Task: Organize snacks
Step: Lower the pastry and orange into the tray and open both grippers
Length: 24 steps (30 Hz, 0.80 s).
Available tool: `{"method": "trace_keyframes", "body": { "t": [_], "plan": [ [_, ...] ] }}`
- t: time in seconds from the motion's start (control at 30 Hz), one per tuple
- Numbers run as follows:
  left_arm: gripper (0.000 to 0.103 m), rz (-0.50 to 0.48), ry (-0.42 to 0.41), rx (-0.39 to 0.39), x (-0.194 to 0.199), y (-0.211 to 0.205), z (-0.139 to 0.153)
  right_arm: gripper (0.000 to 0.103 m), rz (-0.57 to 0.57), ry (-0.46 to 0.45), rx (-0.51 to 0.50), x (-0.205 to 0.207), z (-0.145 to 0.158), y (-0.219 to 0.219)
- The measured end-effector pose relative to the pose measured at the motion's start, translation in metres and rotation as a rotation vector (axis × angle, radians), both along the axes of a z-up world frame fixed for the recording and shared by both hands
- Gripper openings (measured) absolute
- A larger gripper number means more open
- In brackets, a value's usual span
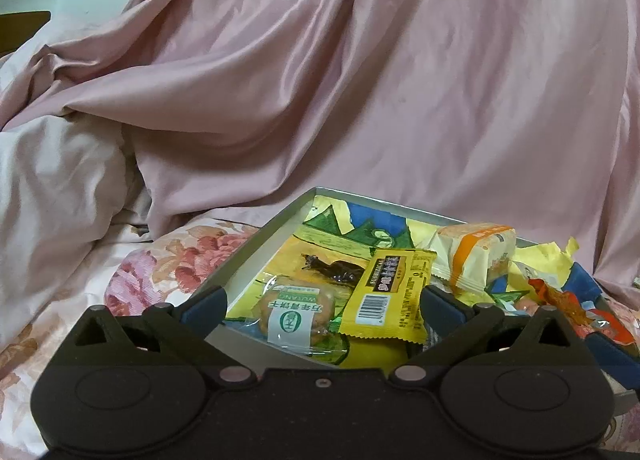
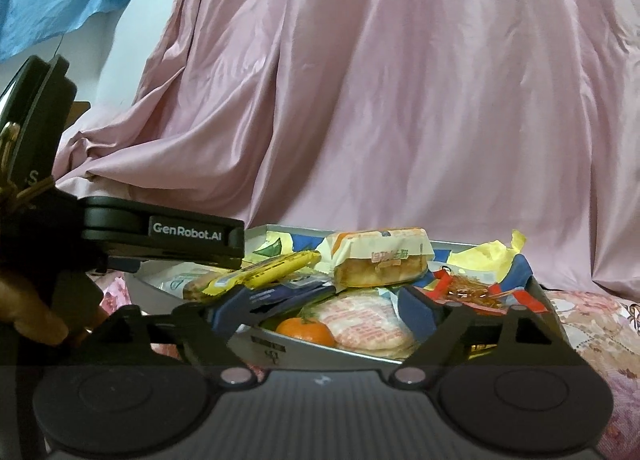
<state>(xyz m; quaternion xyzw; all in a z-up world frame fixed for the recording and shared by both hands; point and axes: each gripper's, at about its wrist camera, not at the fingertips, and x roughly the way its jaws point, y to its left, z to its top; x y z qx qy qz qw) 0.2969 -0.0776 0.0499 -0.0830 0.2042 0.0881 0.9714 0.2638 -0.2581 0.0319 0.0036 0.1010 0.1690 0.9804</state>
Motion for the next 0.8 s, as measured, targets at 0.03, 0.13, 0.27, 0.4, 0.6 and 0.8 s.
{"method": "trace_keyframes", "body": {
  "t": [0.03,0.13,0.27,0.4,0.6,0.8],
  "plan": [
    [0.102,0.004,0.001,-0.001,0.000,0.001,0.000,0.091,-0.002,0.000,0.002,0.000,0.000,0.000],
    [0.102,0.014,0.002,-0.005,-0.001,0.003,0.000,0.098,-0.015,-0.005,0.010,0.000,0.000,-0.002],
    [0.102,0.023,-0.002,-0.010,-0.003,0.005,0.001,0.103,-0.027,-0.006,0.026,0.001,0.001,-0.006],
    [0.102,0.030,-0.005,-0.011,-0.005,0.006,0.001,0.103,-0.043,0.000,0.040,0.003,0.001,-0.009],
    [0.102,0.034,-0.008,-0.008,-0.008,0.008,0.003,0.103,-0.072,0.006,0.072,0.003,0.002,-0.015],
    [0.102,0.041,-0.013,-0.004,-0.012,0.010,0.005,0.103,-0.099,0.017,0.104,0.005,0.002,-0.021]
  ]
}}
